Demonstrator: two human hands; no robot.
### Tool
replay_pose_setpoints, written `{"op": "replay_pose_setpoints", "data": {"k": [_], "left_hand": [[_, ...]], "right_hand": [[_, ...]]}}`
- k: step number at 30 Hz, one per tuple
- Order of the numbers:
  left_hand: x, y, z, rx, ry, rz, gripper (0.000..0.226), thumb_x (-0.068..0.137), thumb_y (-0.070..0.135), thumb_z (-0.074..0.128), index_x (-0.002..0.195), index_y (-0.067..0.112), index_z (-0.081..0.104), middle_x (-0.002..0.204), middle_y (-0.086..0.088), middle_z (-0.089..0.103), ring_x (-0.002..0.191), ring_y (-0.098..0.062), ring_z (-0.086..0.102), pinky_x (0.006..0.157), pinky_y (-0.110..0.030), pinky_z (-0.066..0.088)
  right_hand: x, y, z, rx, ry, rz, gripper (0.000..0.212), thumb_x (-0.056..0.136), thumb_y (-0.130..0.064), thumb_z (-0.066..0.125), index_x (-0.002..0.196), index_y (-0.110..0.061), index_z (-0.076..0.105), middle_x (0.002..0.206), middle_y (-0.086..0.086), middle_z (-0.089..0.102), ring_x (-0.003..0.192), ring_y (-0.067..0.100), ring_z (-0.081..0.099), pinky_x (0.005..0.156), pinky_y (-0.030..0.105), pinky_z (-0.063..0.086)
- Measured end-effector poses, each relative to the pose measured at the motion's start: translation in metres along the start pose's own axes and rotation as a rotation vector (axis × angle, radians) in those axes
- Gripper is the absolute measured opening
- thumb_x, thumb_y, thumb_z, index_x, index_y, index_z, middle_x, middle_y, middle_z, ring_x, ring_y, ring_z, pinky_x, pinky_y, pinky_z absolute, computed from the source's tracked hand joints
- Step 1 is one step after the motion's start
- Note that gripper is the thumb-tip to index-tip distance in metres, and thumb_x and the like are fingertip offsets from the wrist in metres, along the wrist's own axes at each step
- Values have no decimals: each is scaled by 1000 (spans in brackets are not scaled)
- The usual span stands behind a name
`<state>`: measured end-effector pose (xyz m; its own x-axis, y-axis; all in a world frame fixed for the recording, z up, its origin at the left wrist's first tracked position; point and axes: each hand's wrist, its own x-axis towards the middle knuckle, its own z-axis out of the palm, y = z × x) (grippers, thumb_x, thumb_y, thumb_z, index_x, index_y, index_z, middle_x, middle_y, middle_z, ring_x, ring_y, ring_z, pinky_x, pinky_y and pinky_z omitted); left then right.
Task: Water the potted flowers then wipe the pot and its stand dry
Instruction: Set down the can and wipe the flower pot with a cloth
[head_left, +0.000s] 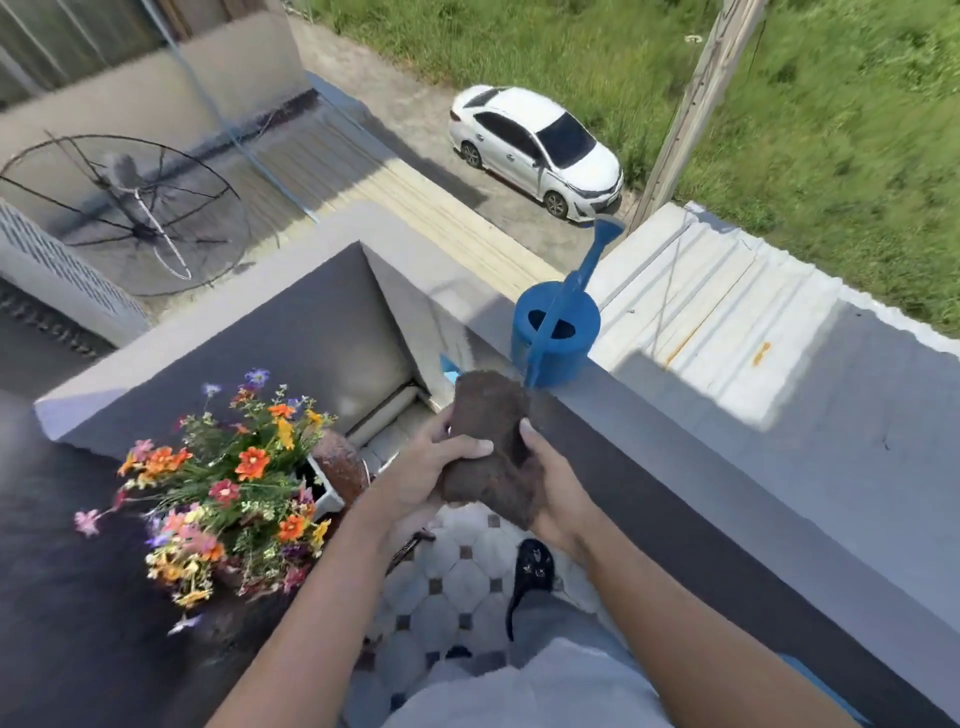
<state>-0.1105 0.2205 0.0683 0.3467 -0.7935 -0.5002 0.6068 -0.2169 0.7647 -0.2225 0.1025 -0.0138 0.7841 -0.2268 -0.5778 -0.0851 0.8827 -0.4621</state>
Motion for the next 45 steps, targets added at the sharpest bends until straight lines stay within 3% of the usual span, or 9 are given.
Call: {"op": "replay_pose_setpoints", "data": {"k": [3,6,10,14,19,25,30,37,45], "left_hand": [[-27,-9,-33,209,327,125,52,69,9,74,118,21,62,112,-17,69,96,-33,67,81,-48,54],[-65,-18,-66,552,593,244,51,74,13,73,121,27,58,108,-3,69,96,-15,68,83,-39,59],[-92,-35,-78,690,455,217,61,79,18,73,132,34,48,86,2,68,70,-11,60,68,-25,54],[-89,-46,-81,336,451,185,30,84,5,60,110,16,70,70,-8,64,53,-23,49,42,-28,42],[-53,-65,-94,77,779,41,12,87,6,54,90,8,66,52,2,50,42,-14,39,40,-25,29],[10,-66,-116,-357,965,-169,27,98,21,40,74,13,49,64,-7,45,44,-15,31,45,-26,23],[49,-74,-151,-712,1156,-136,32,103,34,29,101,10,49,63,-3,35,35,-10,28,33,-13,20],[62,-93,-172,-744,1310,-116,32,104,25,33,76,18,47,70,-3,41,56,-11,32,46,-18,24],[39,-84,-185,-582,1382,-153,34,102,18,39,129,7,57,73,-7,53,56,-12,41,41,-19,26]], "right_hand": [[4,14,28,-213,28,-98,42,96,-22,63,132,-2,58,126,24,65,115,38,64,95,48,55],[5,40,63,-371,2,-89,29,99,-19,60,122,-3,66,122,22,68,111,33,68,98,46,53],[3,71,97,-361,-125,16,48,104,-45,41,120,-10,69,119,17,71,112,31,67,100,49,50],[11,86,101,-484,-200,63,51,91,-44,67,87,7,67,75,24,64,69,37,63,71,46,52],[36,83,86,-486,2,36,19,95,-12,64,106,3,68,101,26,70,88,35,68,89,54,51],[84,67,77,-653,119,66,9,93,-3,58,99,-7,64,83,10,73,75,26,70,68,37,56],[122,55,73,-820,85,136,3,92,-4,65,94,-6,66,89,14,74,78,25,72,60,31,54],[157,55,73,-952,63,139,8,90,-7,70,98,-6,68,94,13,76,89,29,74,75,41,60],[160,54,85,-994,8,116,11,96,-17,62,88,-13,68,78,2,74,67,14,68,56,26,49]]}}
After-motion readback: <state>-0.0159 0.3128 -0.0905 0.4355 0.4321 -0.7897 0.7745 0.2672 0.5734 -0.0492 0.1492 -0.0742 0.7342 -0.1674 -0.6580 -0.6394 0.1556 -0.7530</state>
